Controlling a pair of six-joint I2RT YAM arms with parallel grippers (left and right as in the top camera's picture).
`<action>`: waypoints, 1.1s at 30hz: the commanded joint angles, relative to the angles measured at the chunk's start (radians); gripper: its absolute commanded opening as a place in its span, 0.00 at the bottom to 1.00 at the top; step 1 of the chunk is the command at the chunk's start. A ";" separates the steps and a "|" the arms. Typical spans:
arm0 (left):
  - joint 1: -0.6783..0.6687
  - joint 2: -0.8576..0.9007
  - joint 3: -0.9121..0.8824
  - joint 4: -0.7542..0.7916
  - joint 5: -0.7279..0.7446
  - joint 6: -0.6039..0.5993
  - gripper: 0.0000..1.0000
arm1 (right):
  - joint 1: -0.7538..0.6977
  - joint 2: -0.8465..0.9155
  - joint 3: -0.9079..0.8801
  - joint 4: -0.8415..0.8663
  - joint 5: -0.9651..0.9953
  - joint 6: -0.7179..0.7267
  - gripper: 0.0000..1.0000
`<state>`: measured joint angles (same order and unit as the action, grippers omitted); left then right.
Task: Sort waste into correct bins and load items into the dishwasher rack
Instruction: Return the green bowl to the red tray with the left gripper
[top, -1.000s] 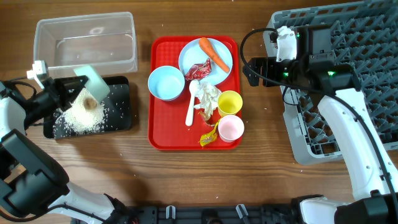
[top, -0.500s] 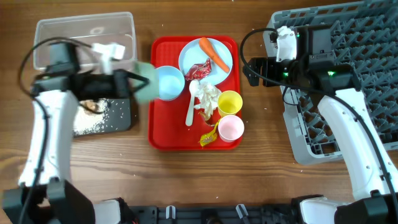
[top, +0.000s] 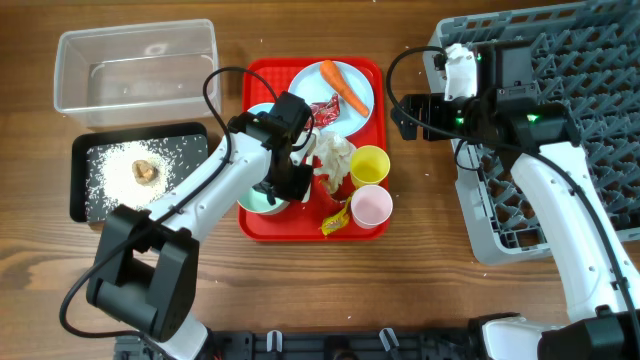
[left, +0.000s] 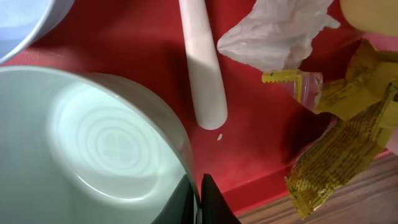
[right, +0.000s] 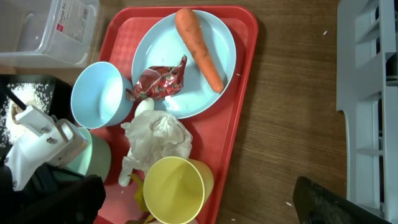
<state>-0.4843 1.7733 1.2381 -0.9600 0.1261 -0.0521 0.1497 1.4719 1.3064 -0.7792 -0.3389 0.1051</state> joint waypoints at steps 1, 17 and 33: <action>-0.003 0.009 0.005 -0.001 -0.015 -0.013 0.32 | 0.004 0.010 0.021 0.000 0.007 0.002 1.00; -0.002 0.090 0.195 0.153 0.040 -0.013 0.64 | 0.004 0.010 0.021 0.000 0.007 0.002 1.00; -0.035 0.191 0.195 0.181 0.114 -0.026 0.59 | 0.004 0.010 0.021 0.008 0.007 0.000 1.00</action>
<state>-0.4892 1.9598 1.4235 -0.7696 0.1993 -0.0738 0.1497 1.4719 1.3064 -0.7776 -0.3389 0.1051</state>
